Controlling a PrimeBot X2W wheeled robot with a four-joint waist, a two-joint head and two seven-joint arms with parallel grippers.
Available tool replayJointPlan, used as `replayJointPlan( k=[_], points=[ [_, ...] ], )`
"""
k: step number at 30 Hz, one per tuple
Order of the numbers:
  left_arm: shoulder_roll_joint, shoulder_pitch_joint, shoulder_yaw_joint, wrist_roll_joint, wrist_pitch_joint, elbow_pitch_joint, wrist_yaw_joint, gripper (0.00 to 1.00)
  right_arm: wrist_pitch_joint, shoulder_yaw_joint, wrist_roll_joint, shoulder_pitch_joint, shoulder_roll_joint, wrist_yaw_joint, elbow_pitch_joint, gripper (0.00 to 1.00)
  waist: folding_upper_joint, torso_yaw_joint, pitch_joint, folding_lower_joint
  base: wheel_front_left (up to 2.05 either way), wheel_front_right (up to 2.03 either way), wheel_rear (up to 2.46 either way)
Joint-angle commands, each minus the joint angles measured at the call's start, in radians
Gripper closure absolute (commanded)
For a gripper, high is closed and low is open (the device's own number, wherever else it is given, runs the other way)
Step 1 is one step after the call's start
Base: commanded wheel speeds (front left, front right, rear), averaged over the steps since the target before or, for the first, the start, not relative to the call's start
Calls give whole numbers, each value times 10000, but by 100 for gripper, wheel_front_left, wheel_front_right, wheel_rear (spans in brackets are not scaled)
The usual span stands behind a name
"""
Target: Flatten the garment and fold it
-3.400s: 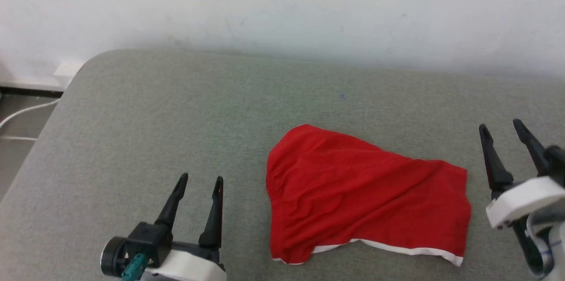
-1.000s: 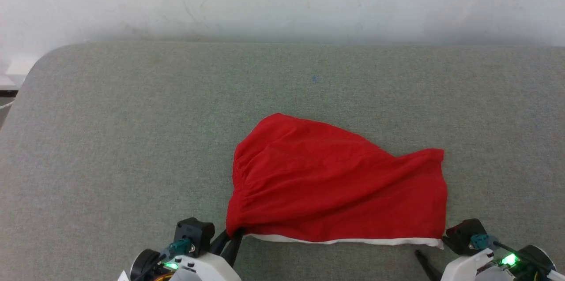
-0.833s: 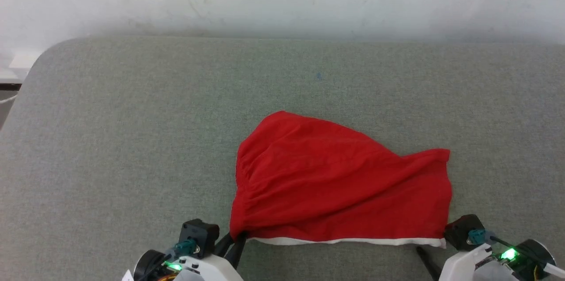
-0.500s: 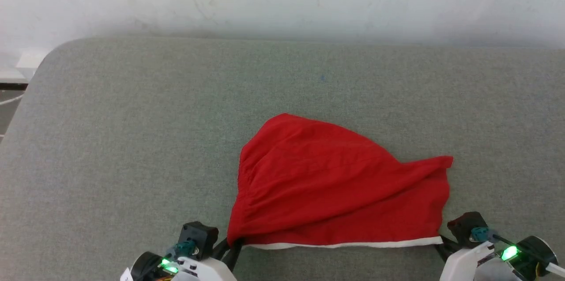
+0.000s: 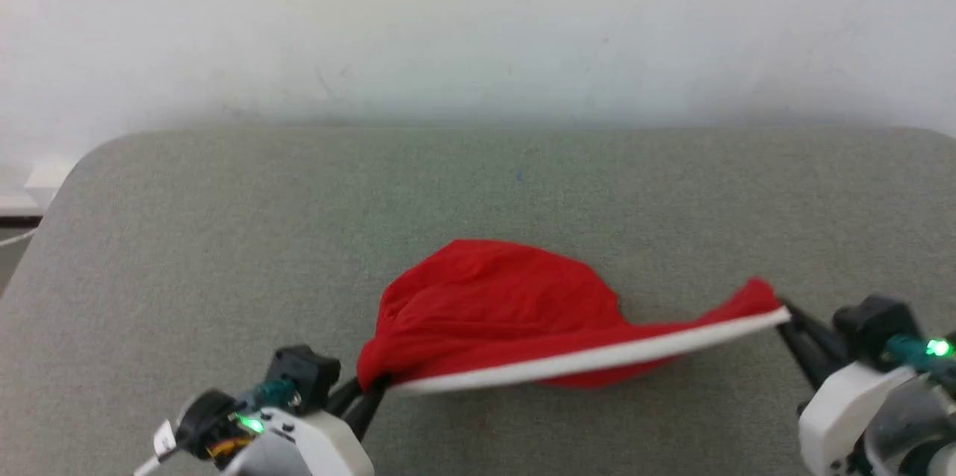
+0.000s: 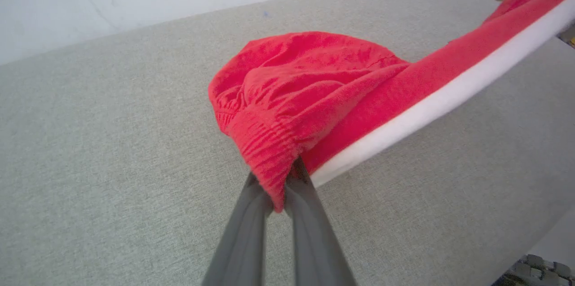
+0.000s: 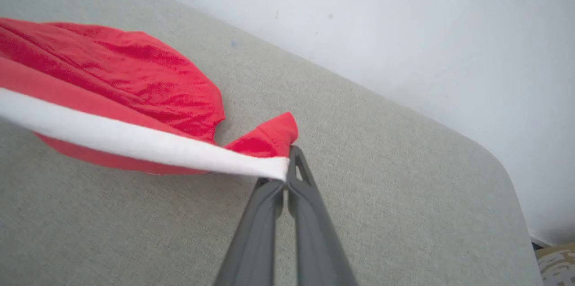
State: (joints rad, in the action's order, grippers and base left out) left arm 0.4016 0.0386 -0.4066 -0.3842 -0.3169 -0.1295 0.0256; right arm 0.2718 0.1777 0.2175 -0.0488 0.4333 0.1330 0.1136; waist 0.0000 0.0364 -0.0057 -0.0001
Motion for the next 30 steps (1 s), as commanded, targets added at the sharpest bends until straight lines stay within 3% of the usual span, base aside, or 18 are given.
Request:
replayJointPlan(
  k=[1, 7, 14, 21, 30],
  points=[
    [242, -165, 195, -160, -268, -603, 69, 100, 18, -197, 229, 334, 142, -23, 535, 100, 0, -245, -367, 1, 0, 0, 0],
    [649, -1349, 836, -648, -1292, -2488, 89, 100, 407, -480, 872, 1490, 712, -23, 1702, 100, 0, -395, -707, 1, 0, 0, 0],
    [694, -3521, 1499, -1272, -2085, -3039, 142, 100, 994, -203, 1423, 3427, 1430, -23, 1992, 100, 0, -612, -680, 1, 0, 0, 0],
    [695, -5878, 1847, -1505, -2596, -2281, 232, 100, 1300, 639, 1672, 5999, 2008, -23, 1351, 100, 0, -1043, 153, 1, 0, 0, 0],
    [727, -8761, 1785, -1588, -2690, -125, 653, 100, 747, 2319, 1790, 9892, 2255, -23, -1167, 100, 0, -1725, 2310, 1, 0, 0, 0]
  ],
)
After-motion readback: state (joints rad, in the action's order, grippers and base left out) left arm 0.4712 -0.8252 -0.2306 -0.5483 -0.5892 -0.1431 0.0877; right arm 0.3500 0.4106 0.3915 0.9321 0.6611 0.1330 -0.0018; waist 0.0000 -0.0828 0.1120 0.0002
